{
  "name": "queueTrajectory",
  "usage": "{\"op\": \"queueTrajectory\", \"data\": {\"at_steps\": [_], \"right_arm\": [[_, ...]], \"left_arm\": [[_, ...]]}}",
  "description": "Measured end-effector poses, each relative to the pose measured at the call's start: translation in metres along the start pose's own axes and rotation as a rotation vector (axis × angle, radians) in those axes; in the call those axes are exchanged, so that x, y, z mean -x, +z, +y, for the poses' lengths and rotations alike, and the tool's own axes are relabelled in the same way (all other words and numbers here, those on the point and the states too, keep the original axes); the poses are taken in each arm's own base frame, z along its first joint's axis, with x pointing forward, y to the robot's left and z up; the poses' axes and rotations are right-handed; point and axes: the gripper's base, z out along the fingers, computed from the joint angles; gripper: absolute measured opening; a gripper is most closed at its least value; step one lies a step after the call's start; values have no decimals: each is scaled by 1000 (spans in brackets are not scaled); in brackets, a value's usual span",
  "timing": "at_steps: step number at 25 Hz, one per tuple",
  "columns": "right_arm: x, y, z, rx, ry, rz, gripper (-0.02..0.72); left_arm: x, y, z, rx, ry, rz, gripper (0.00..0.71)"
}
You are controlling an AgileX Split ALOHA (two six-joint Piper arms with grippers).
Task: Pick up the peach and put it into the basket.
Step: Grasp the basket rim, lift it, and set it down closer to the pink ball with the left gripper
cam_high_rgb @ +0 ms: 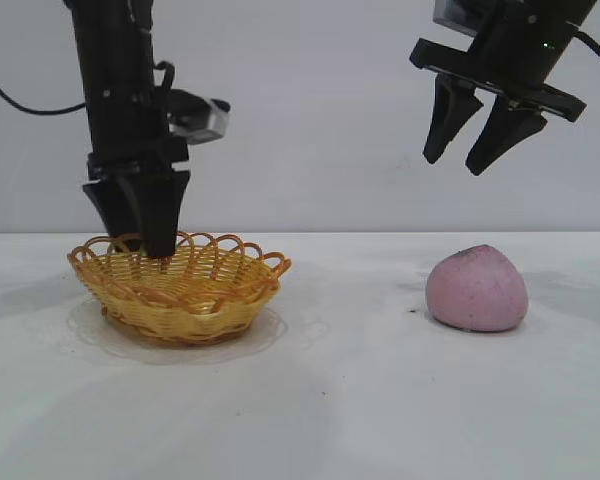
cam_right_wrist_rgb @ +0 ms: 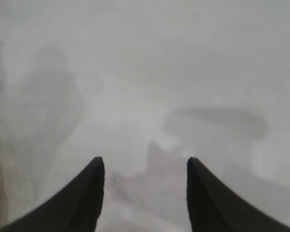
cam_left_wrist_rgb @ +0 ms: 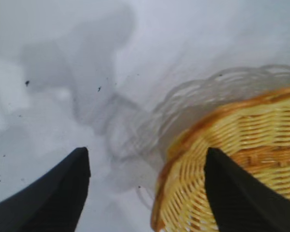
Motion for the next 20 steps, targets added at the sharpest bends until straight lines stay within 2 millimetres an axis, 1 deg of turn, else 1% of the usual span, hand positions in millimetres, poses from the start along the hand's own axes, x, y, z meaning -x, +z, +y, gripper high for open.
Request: {"op": "queueTrajectory", "data": {"at_steps": [1, 2, 4, 5, 7, 8, 9, 13, 14, 15, 16, 20], "right_arm": [[0, 0, 0, 0, 0, 0, 342], [0, 0, 0, 0, 0, 0, 342], [0, 0, 0, 0, 0, 0, 342], [0, 0, 0, 0, 0, 0, 342], [0, 0, 0, 0, 0, 0, 342], [0, 0, 0, 0, 0, 0, 342], [0, 0, 0, 0, 0, 0, 342], [0, 0, 0, 0, 0, 0, 342], [0, 0, 0, 0, 0, 0, 342], [0, 0, 0, 0, 0, 0, 342], [0, 0, 0, 0, 0, 0, 342], [0, 0, 0, 0, 0, 0, 342]], "left_arm": [[0, 1, 0, -1, -5, 5, 358], [-1, 2, 0, -3, -10, 9, 301], [-1, 3, 0, -5, -17, 12, 212], [-1, 3, 0, -6, -24, 13, 152], [-1, 1, -1, -11, -43, 14, 76], [0, -1, -2, -16, -52, 14, 60], [0, -1, -2, -18, -68, 15, 76], [0, -7, -4, -17, -165, 6, 76], [1, -11, -4, -12, -183, -5, 50], [1, -18, -5, -5, -202, -21, 50], [1, -24, -6, 4, -215, -35, 0], [0, -62, -13, 28, -262, -115, 0]]}}
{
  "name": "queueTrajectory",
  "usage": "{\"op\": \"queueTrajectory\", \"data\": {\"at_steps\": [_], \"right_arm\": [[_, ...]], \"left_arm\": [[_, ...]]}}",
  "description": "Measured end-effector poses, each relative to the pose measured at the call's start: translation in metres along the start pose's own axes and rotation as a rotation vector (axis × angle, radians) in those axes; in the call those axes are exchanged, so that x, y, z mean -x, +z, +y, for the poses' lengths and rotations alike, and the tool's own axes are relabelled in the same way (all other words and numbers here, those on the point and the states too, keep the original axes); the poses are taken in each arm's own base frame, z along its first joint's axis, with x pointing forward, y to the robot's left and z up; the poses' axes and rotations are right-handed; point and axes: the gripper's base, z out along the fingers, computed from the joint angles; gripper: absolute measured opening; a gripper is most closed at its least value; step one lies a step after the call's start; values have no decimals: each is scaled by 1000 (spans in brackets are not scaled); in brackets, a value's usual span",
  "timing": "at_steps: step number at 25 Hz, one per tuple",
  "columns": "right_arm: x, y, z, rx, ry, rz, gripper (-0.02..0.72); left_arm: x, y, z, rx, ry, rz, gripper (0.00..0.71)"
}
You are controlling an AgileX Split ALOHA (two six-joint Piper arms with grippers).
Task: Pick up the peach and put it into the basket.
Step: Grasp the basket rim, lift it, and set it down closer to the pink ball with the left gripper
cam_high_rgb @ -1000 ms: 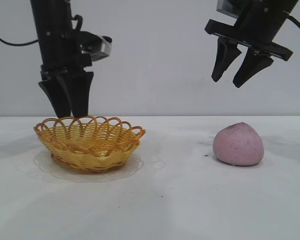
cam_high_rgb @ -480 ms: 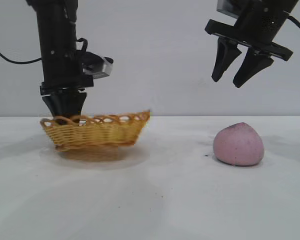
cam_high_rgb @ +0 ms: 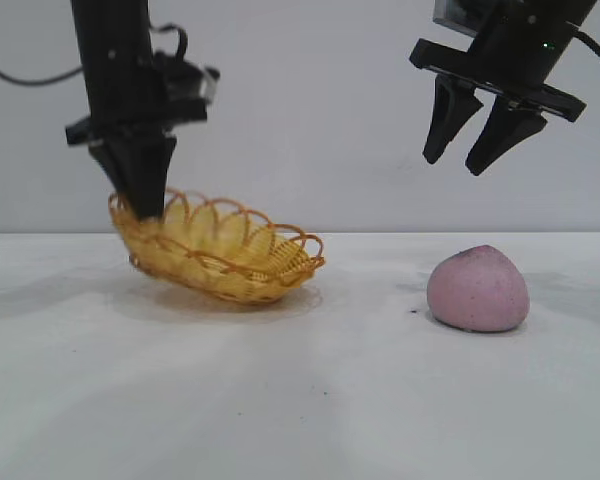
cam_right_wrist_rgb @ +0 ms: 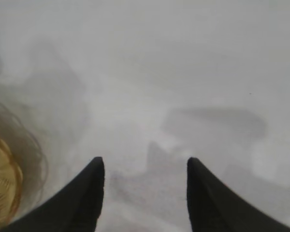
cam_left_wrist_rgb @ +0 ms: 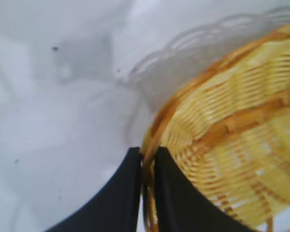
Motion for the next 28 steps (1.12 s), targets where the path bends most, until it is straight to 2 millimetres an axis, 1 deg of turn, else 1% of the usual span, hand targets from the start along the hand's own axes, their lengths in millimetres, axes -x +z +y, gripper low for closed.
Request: {"op": "queueTrajectory", "data": {"at_steps": [2, 5, 10, 14, 16, 23, 28], "right_arm": [[0, 0, 0, 0, 0, 0, 342], [0, 0, 0, 0, 0, 0, 342], [0, 0, 0, 0, 0, 0, 342], [0, 0, 0, 0, 0, 0, 342], [0, 0, 0, 0, 0, 0, 342], [0, 0, 0, 0, 0, 0, 342], [0, 0, 0, 0, 0, 0, 342]], "left_arm": [[-6, -12, -4, -5, -48, -13, 0], [-20, -11, -9, -32, -115, 29, 0], [-45, 18, -24, -187, -219, 119, 0], [-49, 34, -30, -261, -306, 64, 0], [-49, 37, -29, -254, -320, 35, 0], [-43, 38, -30, -285, -393, -15, 0], [-44, 54, -31, -300, -419, 13, 0]]}}
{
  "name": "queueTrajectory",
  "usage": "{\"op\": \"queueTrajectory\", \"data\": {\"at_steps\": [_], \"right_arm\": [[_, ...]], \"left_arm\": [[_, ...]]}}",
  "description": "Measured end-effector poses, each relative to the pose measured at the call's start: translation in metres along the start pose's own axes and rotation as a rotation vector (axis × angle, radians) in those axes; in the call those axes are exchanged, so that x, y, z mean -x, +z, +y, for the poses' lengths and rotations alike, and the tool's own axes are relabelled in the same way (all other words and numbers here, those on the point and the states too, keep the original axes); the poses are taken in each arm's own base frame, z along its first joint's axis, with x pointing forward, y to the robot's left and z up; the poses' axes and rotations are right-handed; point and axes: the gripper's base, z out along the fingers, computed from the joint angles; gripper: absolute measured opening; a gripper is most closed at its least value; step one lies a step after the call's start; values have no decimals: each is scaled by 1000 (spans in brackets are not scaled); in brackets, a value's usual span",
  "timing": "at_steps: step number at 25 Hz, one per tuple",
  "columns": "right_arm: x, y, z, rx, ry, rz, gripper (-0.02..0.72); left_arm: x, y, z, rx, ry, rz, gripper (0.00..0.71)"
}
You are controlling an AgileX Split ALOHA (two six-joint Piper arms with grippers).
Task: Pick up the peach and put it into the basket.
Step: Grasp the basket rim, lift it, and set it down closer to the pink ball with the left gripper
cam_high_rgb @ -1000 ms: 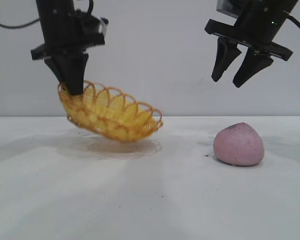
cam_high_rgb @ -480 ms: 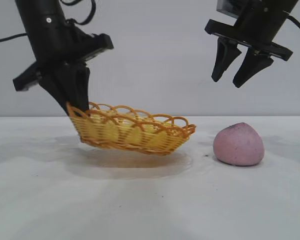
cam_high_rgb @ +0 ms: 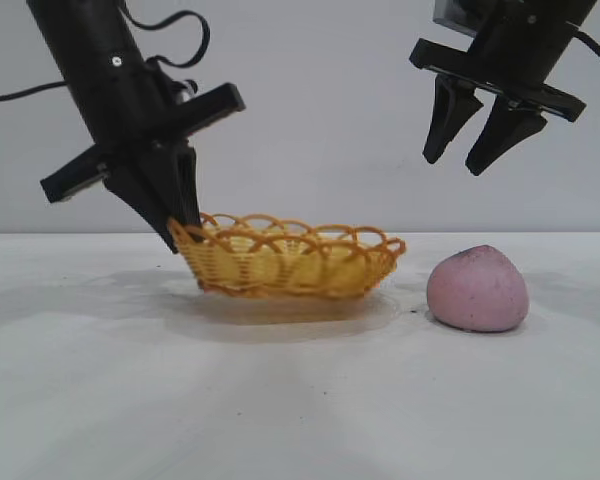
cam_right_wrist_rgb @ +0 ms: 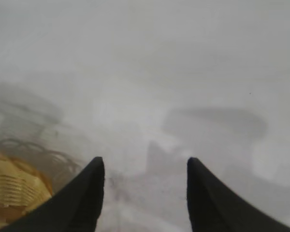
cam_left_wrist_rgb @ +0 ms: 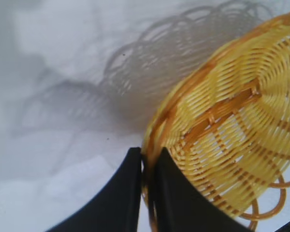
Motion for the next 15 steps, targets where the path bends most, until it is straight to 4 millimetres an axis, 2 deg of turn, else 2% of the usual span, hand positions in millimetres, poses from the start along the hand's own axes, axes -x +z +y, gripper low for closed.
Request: {"op": "queueTrajectory", "data": {"at_steps": [8, 14, 15], "right_arm": [[0, 0, 0, 2, 3, -1, 342], [0, 0, 0, 3, 3, 1, 342], [0, 0, 0, 3, 3, 0, 342]], "left_arm": [[1, 12, 2, 3, 62, 5, 0], [1, 12, 1, 1, 69, 2, 0], [1, 12, 1, 1, 69, 2, 50]]}}
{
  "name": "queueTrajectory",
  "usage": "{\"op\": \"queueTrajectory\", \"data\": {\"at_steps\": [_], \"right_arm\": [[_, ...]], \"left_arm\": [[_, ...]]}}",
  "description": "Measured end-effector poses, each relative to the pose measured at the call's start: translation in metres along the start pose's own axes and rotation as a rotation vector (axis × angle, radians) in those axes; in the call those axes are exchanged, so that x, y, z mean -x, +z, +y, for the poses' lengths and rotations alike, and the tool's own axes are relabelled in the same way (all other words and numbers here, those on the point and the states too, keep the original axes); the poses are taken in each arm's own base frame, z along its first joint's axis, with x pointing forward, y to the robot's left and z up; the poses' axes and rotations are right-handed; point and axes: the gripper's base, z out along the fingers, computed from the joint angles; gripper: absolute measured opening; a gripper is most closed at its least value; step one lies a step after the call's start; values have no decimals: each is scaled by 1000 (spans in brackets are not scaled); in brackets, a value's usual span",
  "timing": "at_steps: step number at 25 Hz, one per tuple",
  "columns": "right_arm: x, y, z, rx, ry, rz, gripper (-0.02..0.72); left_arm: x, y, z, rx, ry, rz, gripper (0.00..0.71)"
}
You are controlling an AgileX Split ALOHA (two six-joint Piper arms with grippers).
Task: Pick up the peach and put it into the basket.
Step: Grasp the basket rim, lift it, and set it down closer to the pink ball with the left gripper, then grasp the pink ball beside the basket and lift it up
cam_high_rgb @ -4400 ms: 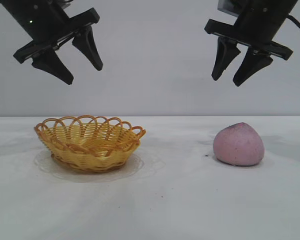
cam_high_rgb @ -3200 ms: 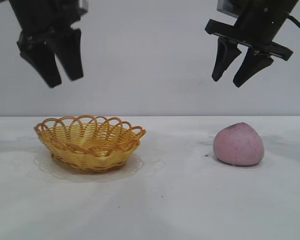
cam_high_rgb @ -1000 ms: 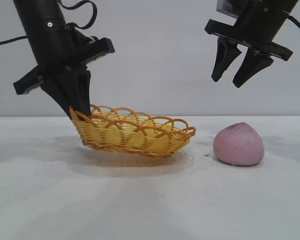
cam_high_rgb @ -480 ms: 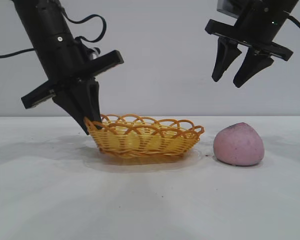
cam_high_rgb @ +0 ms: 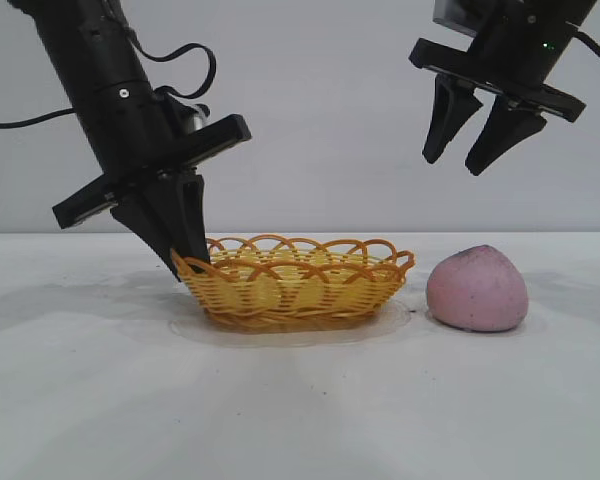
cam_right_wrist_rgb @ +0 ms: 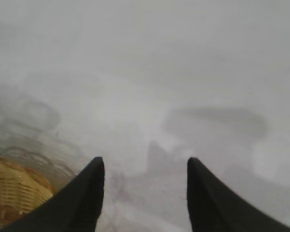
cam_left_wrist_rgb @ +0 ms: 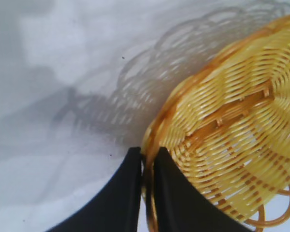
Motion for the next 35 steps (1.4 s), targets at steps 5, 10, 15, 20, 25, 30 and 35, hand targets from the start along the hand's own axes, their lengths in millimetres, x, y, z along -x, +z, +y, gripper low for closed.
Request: {"op": "queueTrajectory", "data": {"at_steps": [5, 10, 15, 20, 25, 30, 35], "right_arm": [[0, 0, 0, 2, 0, 5, 342], [-1, 0, 0, 3, 0, 7, 342], [-1, 0, 0, 3, 0, 7, 342], [-1, 0, 0, 3, 0, 8, 342], [-1, 0, 0, 5, 0, 10, 342], [-1, 0, 0, 5, 0, 11, 342], [-1, 0, 0, 5, 0, 12, 342]], "left_arm": [[0, 0, 0, 0, 0, 0, 193], [-1, -1, 3, 33, 28, 16, 393], [0, -27, -4, 104, 115, 46, 382], [4, -61, -6, 247, 155, 29, 407], [4, -74, 4, 384, 175, 59, 407], [5, -86, 31, 415, 106, 54, 407], [5, -104, 67, 429, 7, 31, 407]]}}
